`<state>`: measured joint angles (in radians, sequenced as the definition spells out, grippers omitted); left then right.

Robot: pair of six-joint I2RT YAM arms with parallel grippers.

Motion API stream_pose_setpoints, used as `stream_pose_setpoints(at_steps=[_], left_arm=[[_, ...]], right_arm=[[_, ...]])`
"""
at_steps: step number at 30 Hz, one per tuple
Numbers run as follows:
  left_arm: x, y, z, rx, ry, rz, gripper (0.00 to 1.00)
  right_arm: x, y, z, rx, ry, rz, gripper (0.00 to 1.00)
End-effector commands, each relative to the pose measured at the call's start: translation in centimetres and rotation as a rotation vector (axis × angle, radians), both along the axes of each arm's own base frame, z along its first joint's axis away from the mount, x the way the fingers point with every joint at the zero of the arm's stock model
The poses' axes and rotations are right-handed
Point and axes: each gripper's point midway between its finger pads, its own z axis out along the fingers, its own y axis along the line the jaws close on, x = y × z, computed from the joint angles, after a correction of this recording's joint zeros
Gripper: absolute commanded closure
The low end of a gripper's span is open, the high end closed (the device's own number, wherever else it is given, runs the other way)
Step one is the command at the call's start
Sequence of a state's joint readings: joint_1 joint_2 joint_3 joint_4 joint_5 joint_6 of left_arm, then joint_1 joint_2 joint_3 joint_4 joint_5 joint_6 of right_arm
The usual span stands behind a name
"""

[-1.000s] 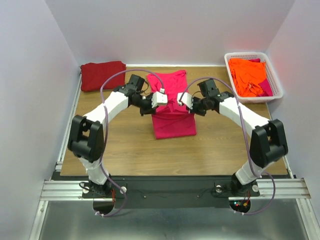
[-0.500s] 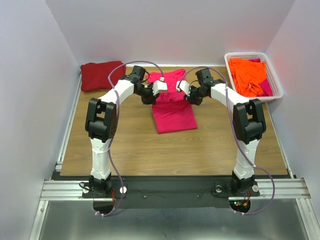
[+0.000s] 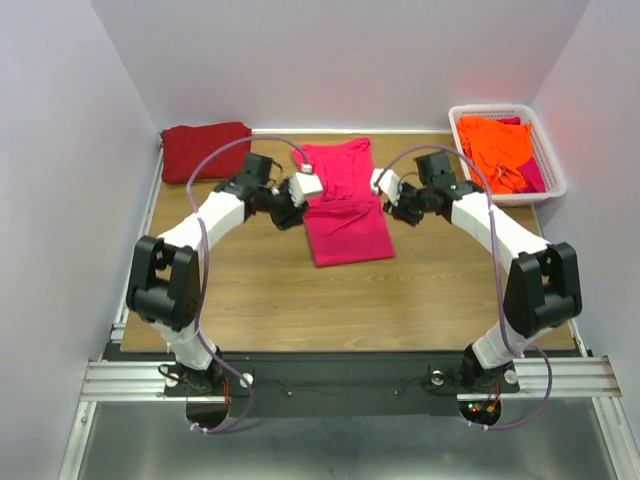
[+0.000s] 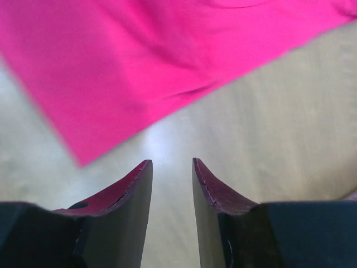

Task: Fold and stack the t-shirts
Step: Fold the tshirt

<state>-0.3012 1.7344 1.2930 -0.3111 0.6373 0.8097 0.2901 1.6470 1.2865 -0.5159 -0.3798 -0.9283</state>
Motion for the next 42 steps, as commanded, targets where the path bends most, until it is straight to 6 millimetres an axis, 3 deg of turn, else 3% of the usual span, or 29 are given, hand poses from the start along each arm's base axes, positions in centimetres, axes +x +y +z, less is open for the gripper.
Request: stream_pose_setpoints(at_steps=[1,2,6,12,20,22,25,26,28,30,37,42], left_arm=[[-4.7,-4.3,0.2,-0.017,-0.056,-0.105,0.47],[-5.5,-5.5,0.0,-0.014,-0.08,-0.133,0.47],[-8.4,-7.1,-2.5,0.037,-0.114,-0.194,0.46],[-9.5,-8.4,-5.0,0.093,-0.139,-0.259,0.46],[-9.8,-7.8,-8.4,0.195,-0.101,-0.283,0.46],[-10.1,-7.6,-9.1,0.208,-0.08,-0.286,0.49],[-10.4,-7.2,-9.5,0.223,-0.06,-0.287,0.65],[-10.5,-7.1,-9.4,0.223,-0.056,-0.286,0.78],[-10.8,-7.0,-8.6,0.212,-0.054,-0.29,0.89],[-10.8,-6.9,-6.9,0.182,-0.067,-0.288,0.98],[-7.1,-6.2,1.9,0.093,-0.145,-0.212,1.0],[-7.7,-5.6,4.4,0.108,-0.156,-0.229,1.0]], right_arm=[[-4.1,2.4,-2.9,-0.014,0.049,0.11,0.6],[-4.6,2.6,-3.5,-0.021,0.055,0.121,0.6],[-5.8,2.8,-6.4,-0.05,0.05,0.167,0.6],[-6.0,2.7,-9.4,-0.09,0.026,0.204,0.59],[-6.5,2.3,-12.2,-0.124,0.06,0.216,0.61],[-6.5,2.0,-12.6,-0.142,0.062,0.21,0.68],[-6.8,1.6,-12.7,-0.153,0.064,0.198,0.86],[-6.9,1.6,-12.5,-0.146,0.067,0.186,0.9],[-7.0,1.5,-11.6,-0.137,0.051,0.169,0.99],[-7.1,1.5,-10.5,-0.112,0.052,0.132,0.99],[-4.8,2.8,-0.9,0.014,-0.03,0.018,0.99],[-5.2,2.9,2.5,0.037,-0.007,0.001,0.99]])
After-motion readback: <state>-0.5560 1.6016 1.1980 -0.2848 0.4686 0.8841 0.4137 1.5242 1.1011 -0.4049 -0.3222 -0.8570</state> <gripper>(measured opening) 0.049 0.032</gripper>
